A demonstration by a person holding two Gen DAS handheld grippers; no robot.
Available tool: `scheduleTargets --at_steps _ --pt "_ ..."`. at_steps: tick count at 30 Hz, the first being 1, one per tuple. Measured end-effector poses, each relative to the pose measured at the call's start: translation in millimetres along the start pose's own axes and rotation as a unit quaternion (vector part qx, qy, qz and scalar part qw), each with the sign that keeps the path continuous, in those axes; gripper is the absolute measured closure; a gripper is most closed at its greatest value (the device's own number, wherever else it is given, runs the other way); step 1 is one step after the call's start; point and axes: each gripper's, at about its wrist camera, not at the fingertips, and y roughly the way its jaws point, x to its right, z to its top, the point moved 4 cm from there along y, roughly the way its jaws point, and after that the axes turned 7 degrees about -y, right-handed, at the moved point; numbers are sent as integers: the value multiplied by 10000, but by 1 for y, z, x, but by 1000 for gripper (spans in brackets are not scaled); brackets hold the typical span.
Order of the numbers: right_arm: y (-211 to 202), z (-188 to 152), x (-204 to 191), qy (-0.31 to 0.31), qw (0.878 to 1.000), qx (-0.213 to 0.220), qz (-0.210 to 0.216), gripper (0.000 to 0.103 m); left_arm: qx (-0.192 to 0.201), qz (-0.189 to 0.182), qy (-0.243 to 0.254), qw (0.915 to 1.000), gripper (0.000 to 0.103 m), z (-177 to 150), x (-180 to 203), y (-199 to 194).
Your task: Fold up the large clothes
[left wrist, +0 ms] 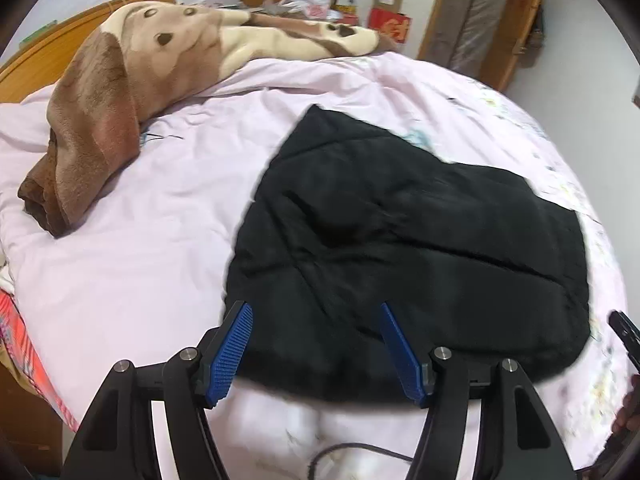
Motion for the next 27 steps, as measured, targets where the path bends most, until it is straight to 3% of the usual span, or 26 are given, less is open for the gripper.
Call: scheduleTargets --at_steps 5,11,17,27 --pt "-36 -9 -22 -138 9998 139 -19 34 160 -102 71 9998 36 -30 19 -41" --pt "-75 -35 -43 -137 9995 246 128 34 406 41 543 9977 31 -69 43 -81" --pt "-100 -53 -51 -187 9992 342 56 34 542 296 736 9954 31 -101 56 -103" --pt "-115 -72 -63 -251 9990 370 -93 34 778 186 830 9933 30 -128 74 -129"
